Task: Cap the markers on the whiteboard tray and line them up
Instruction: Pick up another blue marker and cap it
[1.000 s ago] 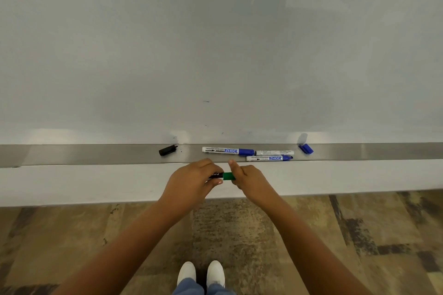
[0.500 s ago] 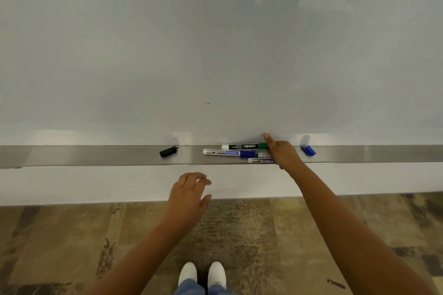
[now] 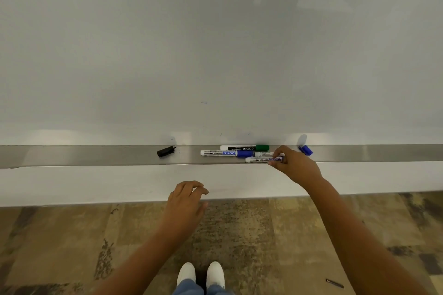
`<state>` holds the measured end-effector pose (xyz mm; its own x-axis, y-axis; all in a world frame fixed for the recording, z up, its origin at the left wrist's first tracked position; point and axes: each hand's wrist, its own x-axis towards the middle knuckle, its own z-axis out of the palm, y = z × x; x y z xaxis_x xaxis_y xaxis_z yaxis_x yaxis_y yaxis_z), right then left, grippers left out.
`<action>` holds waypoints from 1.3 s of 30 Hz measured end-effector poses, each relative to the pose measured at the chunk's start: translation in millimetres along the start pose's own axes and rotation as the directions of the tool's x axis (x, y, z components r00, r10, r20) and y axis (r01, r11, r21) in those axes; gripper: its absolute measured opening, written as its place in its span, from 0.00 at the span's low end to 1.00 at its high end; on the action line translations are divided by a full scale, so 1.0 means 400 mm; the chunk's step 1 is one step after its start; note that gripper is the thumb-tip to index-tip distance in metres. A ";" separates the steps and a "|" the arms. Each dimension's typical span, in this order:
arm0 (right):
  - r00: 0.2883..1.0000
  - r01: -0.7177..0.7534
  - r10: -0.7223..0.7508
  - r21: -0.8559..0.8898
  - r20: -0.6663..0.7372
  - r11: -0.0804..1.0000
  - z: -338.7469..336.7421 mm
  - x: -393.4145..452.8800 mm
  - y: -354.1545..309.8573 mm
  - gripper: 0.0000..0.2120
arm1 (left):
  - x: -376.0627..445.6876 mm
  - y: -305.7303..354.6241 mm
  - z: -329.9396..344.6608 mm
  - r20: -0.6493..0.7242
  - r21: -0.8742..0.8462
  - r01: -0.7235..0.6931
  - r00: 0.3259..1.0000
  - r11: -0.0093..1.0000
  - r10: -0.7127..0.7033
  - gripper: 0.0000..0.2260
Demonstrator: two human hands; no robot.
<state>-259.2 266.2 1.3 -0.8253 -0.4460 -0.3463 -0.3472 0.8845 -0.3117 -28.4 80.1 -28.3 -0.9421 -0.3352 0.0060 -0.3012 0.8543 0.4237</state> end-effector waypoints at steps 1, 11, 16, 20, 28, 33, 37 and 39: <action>1.000 0.008 -0.008 -0.035 0.003 0.999 -0.001 0.000 0.002 0.14 | 0.000 0.001 0.002 -0.003 0.004 -0.002 1.000 1.000 0.002 0.12; 0.999 0.023 -0.013 -0.220 0.046 0.975 -0.032 0.020 -0.008 0.15 | 0.008 0.020 0.009 0.007 -0.053 0.007 1.000 0.999 -0.007 0.10; 0.995 0.098 -0.101 -0.293 0.005 0.951 -0.075 -0.022 -0.084 0.14 | 0.040 0.053 -0.024 -0.098 -0.031 -0.062 0.993 0.998 0.058 0.09; 0.952 0.296 -0.307 -0.334 0.020 0.895 -0.065 -0.094 -0.200 0.12 | 0.090 0.094 -0.073 -0.238 0.023 -0.042 0.970 0.999 0.047 0.10; 0.860 0.466 -0.483 -0.132 -0.166 0.875 -0.047 -0.144 -0.262 0.12 | 0.116 0.118 -0.096 0.037 -0.074 0.094 0.995 0.993 -0.092 0.16; 0.927 0.127 -0.094 0.067 -0.362 0.990 -0.106 -0.052 -0.078 0.06 | 0.087 0.095 -0.100 0.064 -0.129 0.126 0.991 0.984 -0.119 0.15; 0.955 -0.200 0.190 -0.022 -0.229 0.980 -0.116 0.018 0.076 0.11 | 0.069 0.092 -0.096 0.129 -0.134 0.135 0.985 0.982 -0.118 0.15; 0.964 -0.228 0.215 -0.069 -0.158 0.971 -0.095 0.028 0.100 0.13 | 0.068 0.088 -0.092 0.146 -0.129 0.158 0.980 0.979 -0.139 0.15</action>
<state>-299.1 302.0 18.5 -0.9403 -0.2181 -0.2613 -0.1799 0.9702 -0.1624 -59.2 86.5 20.1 -0.9026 -0.3887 -0.1851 -0.4245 0.7320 0.5329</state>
